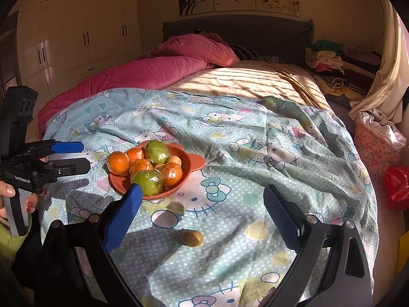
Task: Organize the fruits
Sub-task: 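Withdraw both open grippers from the plate toward the loose tomato and brown fruit, then grasp the red tomato with the left gripper while the right grasps the small brown fruit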
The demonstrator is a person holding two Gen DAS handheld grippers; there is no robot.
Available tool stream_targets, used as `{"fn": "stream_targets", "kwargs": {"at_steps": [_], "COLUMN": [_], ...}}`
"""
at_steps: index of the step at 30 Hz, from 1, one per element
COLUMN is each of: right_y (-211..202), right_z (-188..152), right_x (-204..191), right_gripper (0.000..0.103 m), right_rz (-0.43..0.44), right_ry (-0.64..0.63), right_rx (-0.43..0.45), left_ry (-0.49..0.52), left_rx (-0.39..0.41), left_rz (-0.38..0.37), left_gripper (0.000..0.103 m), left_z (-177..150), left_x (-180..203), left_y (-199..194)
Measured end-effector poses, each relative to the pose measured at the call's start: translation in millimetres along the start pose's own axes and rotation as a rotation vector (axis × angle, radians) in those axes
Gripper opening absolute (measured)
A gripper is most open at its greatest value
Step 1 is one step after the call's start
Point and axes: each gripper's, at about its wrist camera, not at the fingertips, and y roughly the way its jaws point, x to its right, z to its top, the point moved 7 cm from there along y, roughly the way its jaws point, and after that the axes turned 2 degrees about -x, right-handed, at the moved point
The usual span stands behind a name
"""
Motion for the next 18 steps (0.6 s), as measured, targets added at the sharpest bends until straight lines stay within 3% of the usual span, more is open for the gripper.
{"fn": "stream_targets", "kwargs": {"at_steps": [18], "right_y": [10.6], "right_z": [-27.1], "right_x": [-11.0], "right_gripper": [0.095], "right_rz": [0.000], "right_ry": [-0.023], "right_rx": [-0.067], "left_ry": [0.033], "left_rx": [-0.074], "left_rz": [-0.026], "left_gripper": [0.093], "left_z": [-33.7], "left_x": [18.1], "left_y": [12.3]}}
